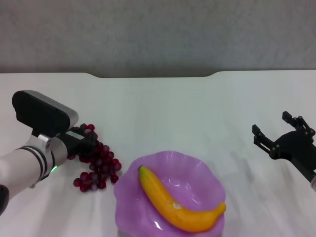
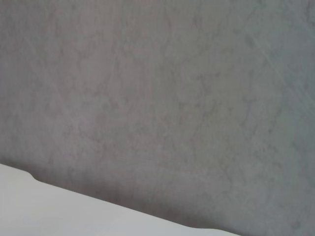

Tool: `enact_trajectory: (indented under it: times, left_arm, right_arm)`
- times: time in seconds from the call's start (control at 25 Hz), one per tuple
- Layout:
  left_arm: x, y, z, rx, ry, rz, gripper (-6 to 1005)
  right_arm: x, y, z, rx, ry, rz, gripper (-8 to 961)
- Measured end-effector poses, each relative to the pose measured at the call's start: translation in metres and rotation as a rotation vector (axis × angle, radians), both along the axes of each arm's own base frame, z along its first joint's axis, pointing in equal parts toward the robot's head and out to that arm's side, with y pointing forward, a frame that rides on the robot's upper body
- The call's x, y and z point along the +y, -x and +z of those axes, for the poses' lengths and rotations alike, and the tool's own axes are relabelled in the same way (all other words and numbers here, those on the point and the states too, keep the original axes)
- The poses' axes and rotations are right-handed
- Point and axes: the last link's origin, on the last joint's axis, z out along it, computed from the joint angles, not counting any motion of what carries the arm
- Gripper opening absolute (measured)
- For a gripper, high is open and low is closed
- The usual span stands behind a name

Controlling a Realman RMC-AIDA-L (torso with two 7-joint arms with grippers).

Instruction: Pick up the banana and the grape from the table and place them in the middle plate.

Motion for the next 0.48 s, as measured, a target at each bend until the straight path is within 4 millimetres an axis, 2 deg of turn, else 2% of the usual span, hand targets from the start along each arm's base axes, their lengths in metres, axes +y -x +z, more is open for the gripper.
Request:
enact_trajectory:
  times: [0.24, 0.48]
  left_arm:
    - [0.000, -0.001, 0.000, -0.003, -0.001, -0.004, 216]
    - [-0.003, -0.012, 0.004, -0.028, -0.015, -0.034, 207]
  right_arm:
    - [0.000, 0.000, 0.000, -0.001, 0.001, 0.000, 890]
    - [-0.001, -0.001, 0.000, 0.001, -0.001, -0.004, 891]
